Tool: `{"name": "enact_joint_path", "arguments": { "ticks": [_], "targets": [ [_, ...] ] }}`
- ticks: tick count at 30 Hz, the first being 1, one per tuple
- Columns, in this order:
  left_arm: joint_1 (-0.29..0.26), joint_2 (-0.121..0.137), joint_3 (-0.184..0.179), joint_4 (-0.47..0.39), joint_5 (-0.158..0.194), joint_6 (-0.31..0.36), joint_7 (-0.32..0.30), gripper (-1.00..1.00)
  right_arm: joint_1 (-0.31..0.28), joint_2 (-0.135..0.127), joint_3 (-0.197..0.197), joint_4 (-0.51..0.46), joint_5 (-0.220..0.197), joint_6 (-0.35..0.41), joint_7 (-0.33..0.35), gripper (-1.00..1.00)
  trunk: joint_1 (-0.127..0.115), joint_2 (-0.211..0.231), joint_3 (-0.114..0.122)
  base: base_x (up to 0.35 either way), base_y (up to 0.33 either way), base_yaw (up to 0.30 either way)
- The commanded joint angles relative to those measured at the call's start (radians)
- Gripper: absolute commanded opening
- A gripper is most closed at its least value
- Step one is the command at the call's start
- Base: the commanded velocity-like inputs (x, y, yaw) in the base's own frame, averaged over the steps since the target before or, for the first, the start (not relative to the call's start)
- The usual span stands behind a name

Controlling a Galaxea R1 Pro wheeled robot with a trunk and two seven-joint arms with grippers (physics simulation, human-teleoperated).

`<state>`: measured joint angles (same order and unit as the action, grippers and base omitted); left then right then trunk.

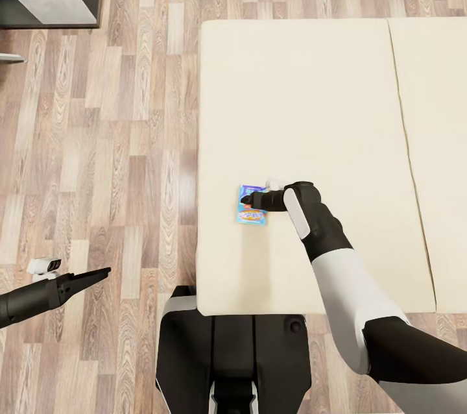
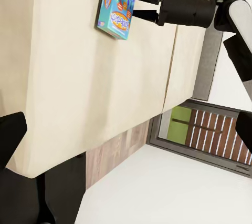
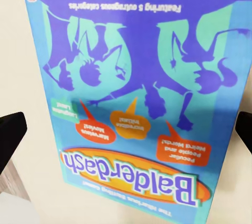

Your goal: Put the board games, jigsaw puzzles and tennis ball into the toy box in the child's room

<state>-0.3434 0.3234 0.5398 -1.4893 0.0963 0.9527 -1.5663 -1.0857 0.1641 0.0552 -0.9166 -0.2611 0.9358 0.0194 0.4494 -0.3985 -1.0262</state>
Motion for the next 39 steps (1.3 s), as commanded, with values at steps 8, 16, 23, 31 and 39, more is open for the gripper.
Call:
{"name": "enact_joint_path", "arguments": {
  "ticks": [8, 16, 23, 31, 39],
  "targets": [
    [0.000, 0.000, 0.000, 0.000, -0.001, 0.011, -0.004, 1.00, 0.000, 0.001, 0.000, -0.001, 0.002, 0.002, 0.002, 1.00, 0.001, -0.002, -0.001, 0.000, 0.000, 0.000],
    [0.000, 0.000, 0.000, 0.000, -0.001, 0.011, -0.004, 1.00, 0.000, 0.001, 0.000, -0.001, 0.001, -0.003, 0.001, 1.00, 0.001, -0.002, -0.001, 0.000, 0.000, 0.000],
    [0.000, 0.000, 0.000, 0.000, -0.001, 0.011, -0.004, 1.00, 0.001, 0.002, 0.000, 0.000, -0.001, -0.006, 0.002, 1.00, 0.001, -0.002, -0.001, 0.000, 0.000, 0.000],
    [0.000, 0.000, 0.000, 0.000, -0.001, 0.011, -0.004, 1.00, 0.000, 0.010, 0.000, 0.001, -0.004, -0.008, 0.005, 1.00, 0.001, -0.002, -0.001, 0.000, 0.000, 0.000],
    [0.000, 0.000, 0.000, 0.000, -0.001, 0.011, -0.004, 1.00, 0.001, 0.010, -0.001, 0.002, -0.010, -0.011, 0.008, 1.00, 0.001, -0.002, -0.001, 0.000, 0.000, 0.000]
  ]
}}
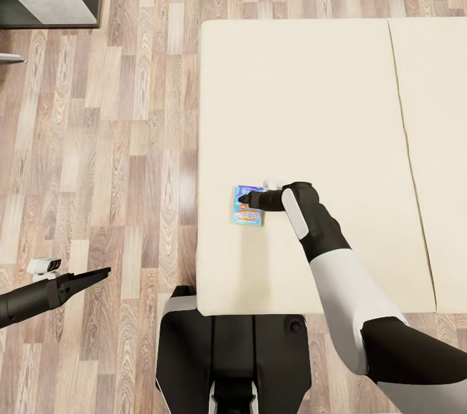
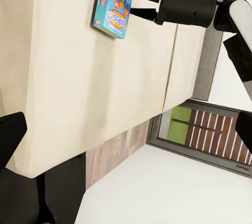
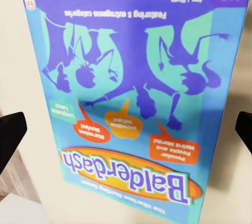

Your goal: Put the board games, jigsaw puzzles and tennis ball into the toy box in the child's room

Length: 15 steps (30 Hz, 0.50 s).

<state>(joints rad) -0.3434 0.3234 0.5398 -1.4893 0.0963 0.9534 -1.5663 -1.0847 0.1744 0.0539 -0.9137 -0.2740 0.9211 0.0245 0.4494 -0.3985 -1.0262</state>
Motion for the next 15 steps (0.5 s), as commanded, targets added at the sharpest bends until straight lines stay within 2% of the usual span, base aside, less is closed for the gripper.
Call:
{"name": "enact_joint_path", "arguments": {
  "ticks": [1, 15],
  "targets": [
    [0.000, 0.001, 0.000, 0.000, -0.001, 0.011, -0.004, 1.00, 0.000, 0.000, 0.000, -0.001, 0.002, 0.004, 0.003, 1.00, 0.001, -0.002, -0.001, 0.000, 0.000, 0.000],
    [0.000, 0.002, 0.001, 0.000, -0.001, 0.011, -0.004, 1.00, 0.000, 0.000, 0.001, -0.001, 0.001, -0.037, 0.006, 1.00, 0.001, -0.002, -0.001, 0.000, 0.002, 0.000]
  ]
}}
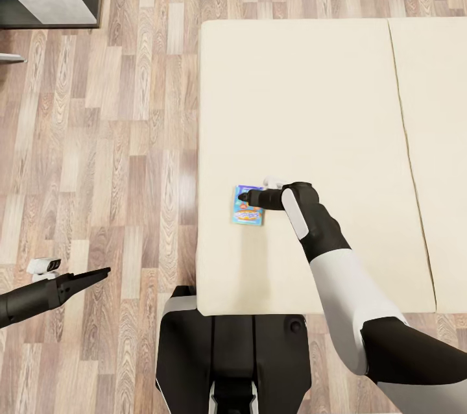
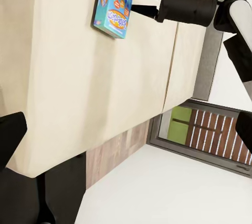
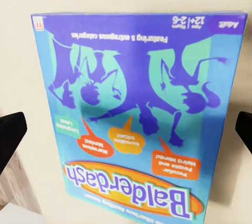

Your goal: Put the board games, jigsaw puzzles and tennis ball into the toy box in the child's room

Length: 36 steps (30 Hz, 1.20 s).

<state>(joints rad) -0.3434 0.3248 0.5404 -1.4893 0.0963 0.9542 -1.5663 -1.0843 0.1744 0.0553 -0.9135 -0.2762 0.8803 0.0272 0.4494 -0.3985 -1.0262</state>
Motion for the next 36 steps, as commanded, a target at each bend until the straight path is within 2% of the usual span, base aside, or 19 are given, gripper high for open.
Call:
{"name": "enact_joint_path", "arguments": {
  "ticks": [1, 27, 36],
  "targets": [
    [0.000, 0.000, 0.000, 0.000, -0.001, 0.011, -0.005, 1.00, 0.000, 0.000, 0.000, -0.001, 0.003, 0.004, 0.003, 1.00, 0.001, -0.002, -0.001, -0.014, 0.046, 0.000],
    [0.000, 0.008, 0.000, 0.000, 0.001, 0.011, -0.005, 1.00, 0.000, 0.000, 0.000, -0.001, 0.005, 0.000, 0.003, 1.00, 0.001, -0.002, -0.001, -0.010, 0.021, 0.000],
    [0.000, 0.008, 0.000, 0.000, 0.025, 0.011, -0.005, 1.00, 0.000, 0.000, 0.011, -0.001, 0.004, -0.001, 0.003, 1.00, 0.001, -0.002, -0.001, 0.000, 0.000, 0.000]
  ]
}}
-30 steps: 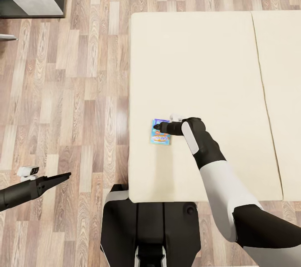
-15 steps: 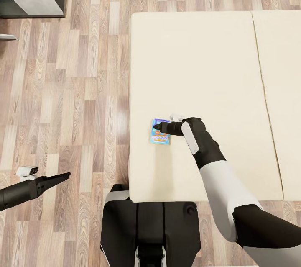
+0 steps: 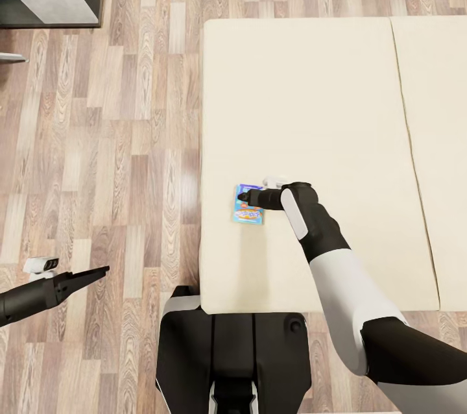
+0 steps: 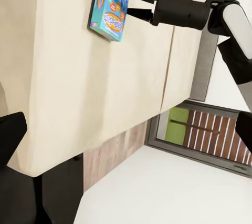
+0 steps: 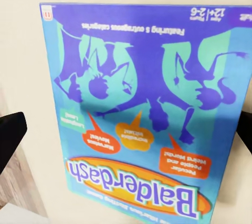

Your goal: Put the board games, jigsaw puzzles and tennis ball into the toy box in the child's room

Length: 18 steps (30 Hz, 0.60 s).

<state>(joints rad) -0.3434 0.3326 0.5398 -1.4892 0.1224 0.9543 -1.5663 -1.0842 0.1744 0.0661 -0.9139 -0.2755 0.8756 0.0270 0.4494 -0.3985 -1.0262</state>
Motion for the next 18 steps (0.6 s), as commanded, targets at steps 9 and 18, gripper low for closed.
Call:
{"name": "enact_joint_path", "arguments": {
  "ticks": [9, 18],
  "targets": [
    [0.000, 0.002, 0.000, 0.000, 0.000, 0.011, -0.004, 1.00, -0.001, 0.000, 0.001, -0.001, 0.003, 0.003, 0.002, 1.00, 0.001, -0.002, -0.001, 0.000, 0.000, 0.000],
    [0.000, 0.003, 0.001, 0.000, 0.000, 0.012, -0.004, 1.00, -0.001, 0.000, 0.001, -0.002, 0.003, 0.004, 0.002, 1.00, 0.001, -0.002, -0.001, 0.000, 0.025, 0.000]
  ]
}}
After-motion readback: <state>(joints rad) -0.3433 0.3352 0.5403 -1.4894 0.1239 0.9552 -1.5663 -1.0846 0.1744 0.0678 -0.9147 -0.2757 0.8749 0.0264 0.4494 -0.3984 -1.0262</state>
